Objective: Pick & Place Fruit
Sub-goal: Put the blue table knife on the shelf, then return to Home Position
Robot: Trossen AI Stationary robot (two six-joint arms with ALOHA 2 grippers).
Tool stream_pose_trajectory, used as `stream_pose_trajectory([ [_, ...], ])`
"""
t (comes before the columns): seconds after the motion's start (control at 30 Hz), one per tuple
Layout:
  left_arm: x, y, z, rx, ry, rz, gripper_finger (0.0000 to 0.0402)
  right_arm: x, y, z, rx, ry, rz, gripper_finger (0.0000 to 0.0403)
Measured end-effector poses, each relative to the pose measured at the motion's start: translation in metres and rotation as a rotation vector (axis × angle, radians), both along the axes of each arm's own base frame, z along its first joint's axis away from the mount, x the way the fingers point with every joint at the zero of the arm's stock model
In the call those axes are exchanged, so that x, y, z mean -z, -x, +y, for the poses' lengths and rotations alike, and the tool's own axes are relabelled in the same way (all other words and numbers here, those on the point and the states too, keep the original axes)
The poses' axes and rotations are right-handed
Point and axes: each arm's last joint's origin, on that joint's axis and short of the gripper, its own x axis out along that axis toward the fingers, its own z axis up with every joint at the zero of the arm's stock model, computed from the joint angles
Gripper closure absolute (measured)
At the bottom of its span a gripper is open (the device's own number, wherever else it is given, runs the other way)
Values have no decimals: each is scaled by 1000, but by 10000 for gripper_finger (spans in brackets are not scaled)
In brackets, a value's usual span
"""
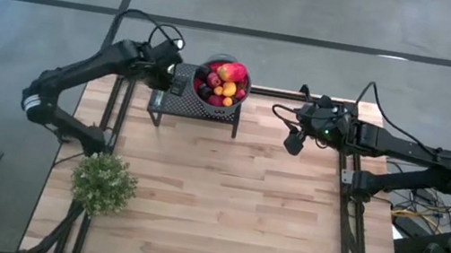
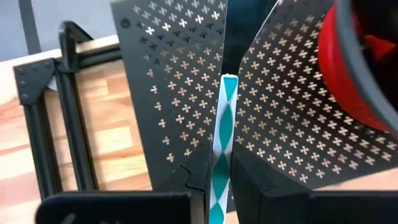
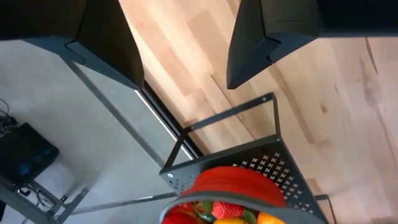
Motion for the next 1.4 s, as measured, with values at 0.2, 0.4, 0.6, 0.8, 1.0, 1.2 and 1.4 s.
stream_pose_trajectory([
  [0.2, 15, -11, 21, 24, 91, 31, 362, 1, 0, 0, 0, 0, 2, 184],
  [0.4, 32, -14, 41, 20, 178, 54, 362, 1, 0, 0, 0, 0, 3, 178],
  [0.6, 45, -15, 55, 18, 256, 53, 362, 2, 0, 0, -2, 2, 6, 165],
  [0.8, 53, -17, 62, 25, 297, 57, 362, 2, 0, 0, -2, 2, 6, 155],
  [1.0, 55, -16, 63, 39, 303, 63, 347, 2, 0, 0, -2, 2, 6, 149],
  [1.2, 56, -16, 63, 57, 299, 71, 323, 2, 0, 0, -1, 1, 6, 161],
  [1.4, 52, -16, 63, 87, 283, 70, 290, 2, 0, 0, 0, 1, 5, 181],
])
